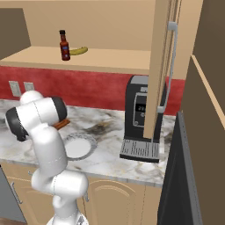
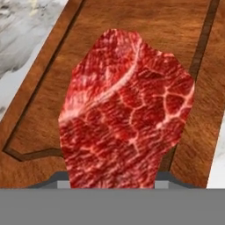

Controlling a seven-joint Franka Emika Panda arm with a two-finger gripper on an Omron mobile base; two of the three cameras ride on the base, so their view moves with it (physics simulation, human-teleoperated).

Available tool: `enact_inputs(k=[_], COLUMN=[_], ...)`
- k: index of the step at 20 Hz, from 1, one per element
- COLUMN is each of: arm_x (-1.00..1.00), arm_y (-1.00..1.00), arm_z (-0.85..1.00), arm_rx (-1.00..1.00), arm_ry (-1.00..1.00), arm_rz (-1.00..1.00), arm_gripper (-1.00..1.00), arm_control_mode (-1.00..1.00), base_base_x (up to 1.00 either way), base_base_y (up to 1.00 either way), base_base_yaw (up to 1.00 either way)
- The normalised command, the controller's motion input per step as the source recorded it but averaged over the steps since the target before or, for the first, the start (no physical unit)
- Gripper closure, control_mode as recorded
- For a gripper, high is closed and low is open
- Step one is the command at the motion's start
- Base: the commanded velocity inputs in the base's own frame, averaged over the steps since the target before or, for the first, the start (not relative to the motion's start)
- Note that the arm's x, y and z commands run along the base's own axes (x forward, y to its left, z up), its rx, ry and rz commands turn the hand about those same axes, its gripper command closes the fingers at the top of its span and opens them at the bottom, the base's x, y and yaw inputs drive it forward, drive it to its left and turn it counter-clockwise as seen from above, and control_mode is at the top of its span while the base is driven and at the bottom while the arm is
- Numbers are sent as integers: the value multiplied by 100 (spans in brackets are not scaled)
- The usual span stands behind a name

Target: Pick the steak from the plate and place it on the cutting board. Then pick the condiment bottle from the cabinet and place it next to the cutting board.

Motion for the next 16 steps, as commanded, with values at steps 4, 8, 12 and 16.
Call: enact_inputs(k=[4,8,12,16], arm_x=[11,11,6,0], arm_y=[20,20,16,-2], arm_z=[-18,-23,-19,-5], arm_rx=[0,0,0,0], arm_ry=[0,0,0,-4], arm_rz=[-1,-1,-1,0], arm_gripper=[100,100,-100,-100], arm_control_mode=[-100,-100,-100,-100], base_base_x=[0,0,0,0], base_base_y=[0,0,0,0], base_base_yaw=[0,0,0,0])
